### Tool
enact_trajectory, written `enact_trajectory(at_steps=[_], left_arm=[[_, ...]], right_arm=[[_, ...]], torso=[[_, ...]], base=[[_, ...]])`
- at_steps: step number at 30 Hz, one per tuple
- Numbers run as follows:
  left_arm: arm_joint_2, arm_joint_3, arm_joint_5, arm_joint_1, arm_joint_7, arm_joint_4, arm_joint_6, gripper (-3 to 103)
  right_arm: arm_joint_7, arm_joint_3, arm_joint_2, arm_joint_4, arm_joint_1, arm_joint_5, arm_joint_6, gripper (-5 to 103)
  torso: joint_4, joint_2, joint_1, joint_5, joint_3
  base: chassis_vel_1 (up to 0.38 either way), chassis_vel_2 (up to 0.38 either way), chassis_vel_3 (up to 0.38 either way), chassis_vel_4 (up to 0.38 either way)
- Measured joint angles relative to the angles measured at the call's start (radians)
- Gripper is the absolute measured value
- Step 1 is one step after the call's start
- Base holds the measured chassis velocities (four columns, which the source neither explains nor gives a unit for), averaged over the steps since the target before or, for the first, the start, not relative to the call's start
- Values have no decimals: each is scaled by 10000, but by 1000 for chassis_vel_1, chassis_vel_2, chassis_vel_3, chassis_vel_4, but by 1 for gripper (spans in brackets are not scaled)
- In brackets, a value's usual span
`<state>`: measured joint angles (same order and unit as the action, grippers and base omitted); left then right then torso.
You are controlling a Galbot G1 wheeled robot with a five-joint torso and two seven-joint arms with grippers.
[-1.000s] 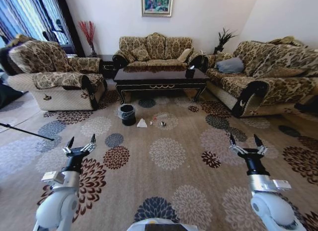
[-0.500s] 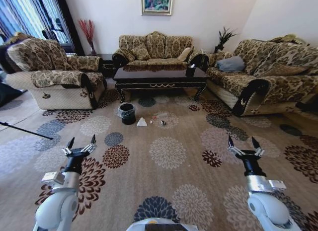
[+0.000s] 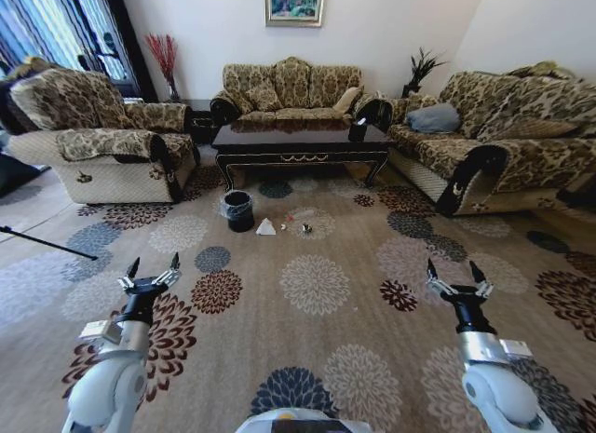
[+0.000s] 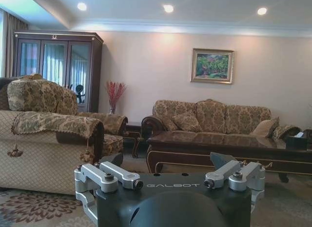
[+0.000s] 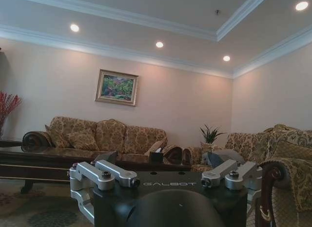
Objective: Move to the front of the table and pick up the trash from the floor, then place it into the trash bin.
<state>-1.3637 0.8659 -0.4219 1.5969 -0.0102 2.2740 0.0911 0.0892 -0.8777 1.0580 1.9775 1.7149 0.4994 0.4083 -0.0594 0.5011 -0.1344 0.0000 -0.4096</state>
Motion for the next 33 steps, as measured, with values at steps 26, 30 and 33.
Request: enact_trajectory(at_steps=[26,30,33], left_arm=[[-128,80,-794,348,130,520,57,100],[-37,175,-819,359,126,546,58,100],[-16,192,-790,359,127,546,58,100]], right_arm=[[592,425,214,851,70,1516,-634,100],[380,354,-73,820,127,1273,-615,100],[279,301,-201,841,159,1197,-660,100]], torso=[[0,-1082,397,-1,683],[0,-1252,463,1,786],[-1,-1309,485,-1,823]], base=[[0,0,0,0],[0,0,0,0],[0,0,0,0]])
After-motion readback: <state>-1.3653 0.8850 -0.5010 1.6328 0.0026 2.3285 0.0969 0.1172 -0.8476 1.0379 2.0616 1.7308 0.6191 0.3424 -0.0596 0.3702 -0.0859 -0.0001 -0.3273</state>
